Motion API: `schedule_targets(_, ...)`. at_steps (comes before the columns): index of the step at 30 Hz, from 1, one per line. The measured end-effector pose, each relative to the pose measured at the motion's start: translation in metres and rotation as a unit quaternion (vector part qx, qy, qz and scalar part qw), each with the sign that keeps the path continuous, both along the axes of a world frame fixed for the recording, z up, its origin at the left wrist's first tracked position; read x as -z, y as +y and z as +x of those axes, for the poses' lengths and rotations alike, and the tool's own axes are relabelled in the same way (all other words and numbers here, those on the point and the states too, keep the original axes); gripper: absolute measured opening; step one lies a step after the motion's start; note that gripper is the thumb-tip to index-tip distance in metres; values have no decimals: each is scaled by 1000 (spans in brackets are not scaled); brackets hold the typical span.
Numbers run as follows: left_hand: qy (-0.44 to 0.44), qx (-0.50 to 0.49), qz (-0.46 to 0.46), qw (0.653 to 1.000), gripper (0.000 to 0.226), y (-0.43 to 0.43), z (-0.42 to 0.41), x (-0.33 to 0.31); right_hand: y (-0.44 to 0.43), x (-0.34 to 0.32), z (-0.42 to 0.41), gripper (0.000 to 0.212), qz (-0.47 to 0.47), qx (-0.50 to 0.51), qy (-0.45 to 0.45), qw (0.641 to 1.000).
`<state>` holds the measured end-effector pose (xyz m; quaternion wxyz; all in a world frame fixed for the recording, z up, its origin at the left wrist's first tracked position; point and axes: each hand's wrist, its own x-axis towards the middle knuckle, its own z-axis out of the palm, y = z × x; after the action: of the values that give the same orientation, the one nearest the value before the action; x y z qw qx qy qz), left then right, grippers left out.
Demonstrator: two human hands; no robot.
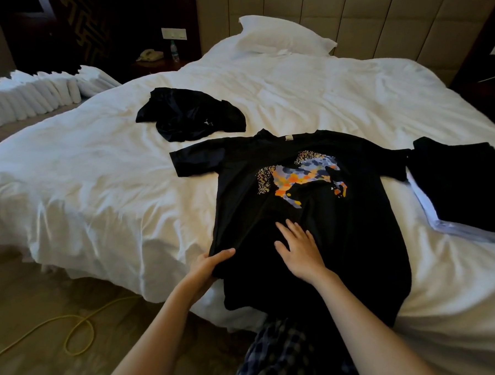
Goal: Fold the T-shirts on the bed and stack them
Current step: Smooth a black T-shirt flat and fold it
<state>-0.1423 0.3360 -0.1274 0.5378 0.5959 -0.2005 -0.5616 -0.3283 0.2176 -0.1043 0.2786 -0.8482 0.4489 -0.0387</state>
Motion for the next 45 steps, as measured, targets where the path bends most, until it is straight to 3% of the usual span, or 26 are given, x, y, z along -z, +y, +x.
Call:
schedule_targets(3,40,-48,-35,997,32,7,-4,3,12,3,-10,42,0,74,-120,990)
schedule_targets(5,-5,-61,-22,998,26,12,-9,5,19,5,-24,36,-63,159,-180,969)
schedule_targets(9,-106,-103,9,989,21,20,-18,11,26,6,-59,39,-242,336,-155,897)
schedule_targets(11,-116,-131,12,985,21,21,-21,14,25,8,-79,48,-219,440,-180,852)
schedule_targets(15,-114,-170,9,979,29,19,-23,11,27,12,-113,57,-64,577,-277,766)
schedule_targets(20,-138,-173,6,975,38,21,-30,6,39,17,-121,60,10,625,-304,719)
schedule_targets(24,-116,-106,10,987,48,29,-37,5,47,8,-131,20,164,581,-377,703)
schedule_targets(28,-140,-64,22,988,46,35,-45,6,51,4,-143,27,245,519,-439,692)
schedule_targets(30,-123,-99,10,987,44,35,-42,2,53,5,-148,26,223,497,-510,666)
schedule_targets(33,-111,-151,4,982,44,34,-30,-7,53,2,-164,11,101,537,-563,620)
schedule_targets(36,-151,-137,20,979,44,38,-25,-4,57,3,-170,24,48,611,-506,607)
schedule_targets(39,-167,-115,51,978,44,45,-29,7,69,16,-164,35,59,669,-437,599)
schedule_targets(45,-225,-81,79,968,46,51,-26,11,68,21,-165,37,31,685,-404,606)
